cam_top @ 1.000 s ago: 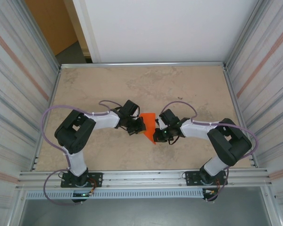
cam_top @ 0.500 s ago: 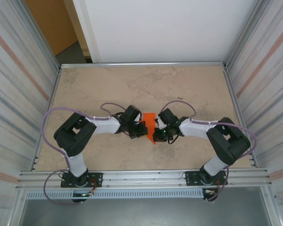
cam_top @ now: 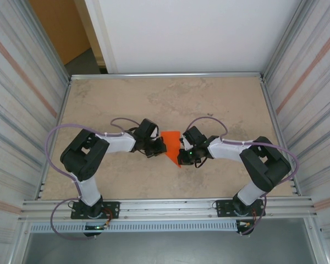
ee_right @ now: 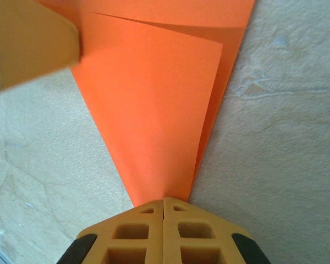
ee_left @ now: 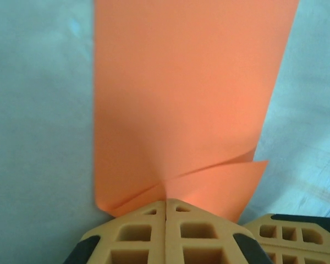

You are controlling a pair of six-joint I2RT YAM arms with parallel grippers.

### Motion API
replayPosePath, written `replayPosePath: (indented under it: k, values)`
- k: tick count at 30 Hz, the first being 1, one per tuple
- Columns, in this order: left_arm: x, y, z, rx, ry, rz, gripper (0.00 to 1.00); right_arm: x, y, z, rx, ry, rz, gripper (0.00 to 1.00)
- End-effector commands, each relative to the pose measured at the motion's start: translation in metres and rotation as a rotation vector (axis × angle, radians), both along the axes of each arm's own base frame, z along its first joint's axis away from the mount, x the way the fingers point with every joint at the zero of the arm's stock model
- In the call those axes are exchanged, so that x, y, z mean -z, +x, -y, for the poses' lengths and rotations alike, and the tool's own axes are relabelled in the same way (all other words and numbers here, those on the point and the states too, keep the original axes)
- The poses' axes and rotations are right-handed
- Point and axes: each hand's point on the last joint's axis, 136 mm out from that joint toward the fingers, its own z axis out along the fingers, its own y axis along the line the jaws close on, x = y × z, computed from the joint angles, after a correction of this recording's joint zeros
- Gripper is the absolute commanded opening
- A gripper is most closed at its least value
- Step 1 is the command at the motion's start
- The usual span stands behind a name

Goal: Fold a paper plane with a square sheet of paper (pick it up from the middle)
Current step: Third fold the triangle at the center of the table.

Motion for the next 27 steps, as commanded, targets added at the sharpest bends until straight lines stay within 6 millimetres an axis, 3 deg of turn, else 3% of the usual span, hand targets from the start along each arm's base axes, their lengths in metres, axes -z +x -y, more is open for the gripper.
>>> replayPosePath:
  k: [1,9,16,19,24,27]
  values:
    - [0.025,0.009,-0.038,-0.053,0.104,-0.026,0.04,0.039,-0.029,0.044,0.027,-0.223,-0.116,0.02]
    - [0.022,0.033,-0.061,-0.08,0.111,-0.028,0.04,0.031,-0.025,0.037,0.016,-0.192,-0.093,0.02]
    - [-0.015,0.049,-0.078,-0.109,0.096,0.053,0.06,0.001,-0.011,0.011,-0.045,-0.054,-0.005,0.06]
    - [-0.033,0.047,-0.082,-0.123,0.073,0.095,0.08,-0.021,0.0,0.001,-0.061,-0.009,0.062,0.09]
    - [-0.052,0.029,-0.088,-0.185,-0.001,0.128,0.26,-0.071,0.025,-0.013,0.012,0.081,0.188,0.27]
    - [-0.056,0.014,-0.094,-0.224,-0.04,0.141,0.41,-0.082,0.038,-0.007,0.155,0.093,0.222,0.35]
